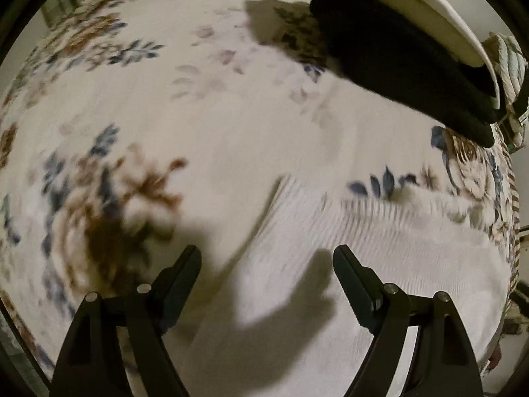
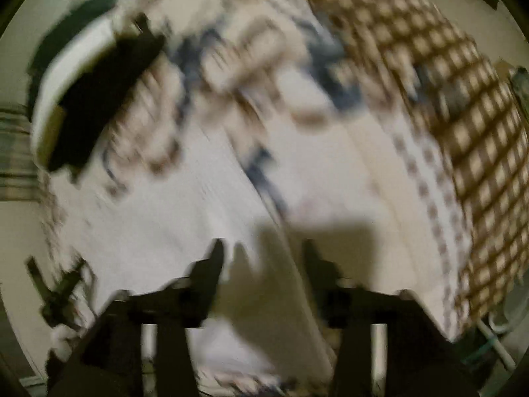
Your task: Fold small clothes
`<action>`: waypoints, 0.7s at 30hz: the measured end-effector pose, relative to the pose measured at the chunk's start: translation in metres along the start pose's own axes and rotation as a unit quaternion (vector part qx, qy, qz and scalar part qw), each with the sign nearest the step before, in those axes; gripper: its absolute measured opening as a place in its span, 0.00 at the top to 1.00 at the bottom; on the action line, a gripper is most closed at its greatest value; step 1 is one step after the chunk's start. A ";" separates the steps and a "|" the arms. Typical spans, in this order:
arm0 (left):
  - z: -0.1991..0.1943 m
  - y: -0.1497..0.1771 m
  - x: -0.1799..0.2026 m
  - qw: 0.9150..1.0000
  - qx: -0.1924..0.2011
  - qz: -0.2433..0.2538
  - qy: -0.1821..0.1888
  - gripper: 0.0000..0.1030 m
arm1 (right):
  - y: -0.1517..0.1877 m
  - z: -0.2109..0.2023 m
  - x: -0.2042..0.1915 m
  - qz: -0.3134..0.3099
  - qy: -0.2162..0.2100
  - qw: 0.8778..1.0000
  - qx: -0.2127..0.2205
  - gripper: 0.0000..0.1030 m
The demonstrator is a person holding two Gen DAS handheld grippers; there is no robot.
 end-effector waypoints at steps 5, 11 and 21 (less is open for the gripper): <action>0.028 -0.021 0.009 1.000 -0.021 -0.005 0.019 0.22 | -0.044 0.048 0.002 0.008 -0.027 0.999 -0.039 0.40; 0.001 -0.023 -0.003 0.998 0.053 -0.011 0.033 0.94 | -0.056 0.058 -0.032 -0.070 -0.020 0.997 0.005 0.93; -0.010 -0.030 -0.034 0.994 0.071 -0.074 0.027 0.94 | -0.079 0.033 -0.093 -0.140 -0.005 0.988 0.060 0.93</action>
Point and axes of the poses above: each gripper's, at about its wrist camera, not at the fingertips, and z roughly the way its jaws point, x to its right, y to its underside, the point moved 1 cm from there along z, roughly the way its jaws point, and after that the axes turned 14 degrees about -y, right-handed, at the moved point
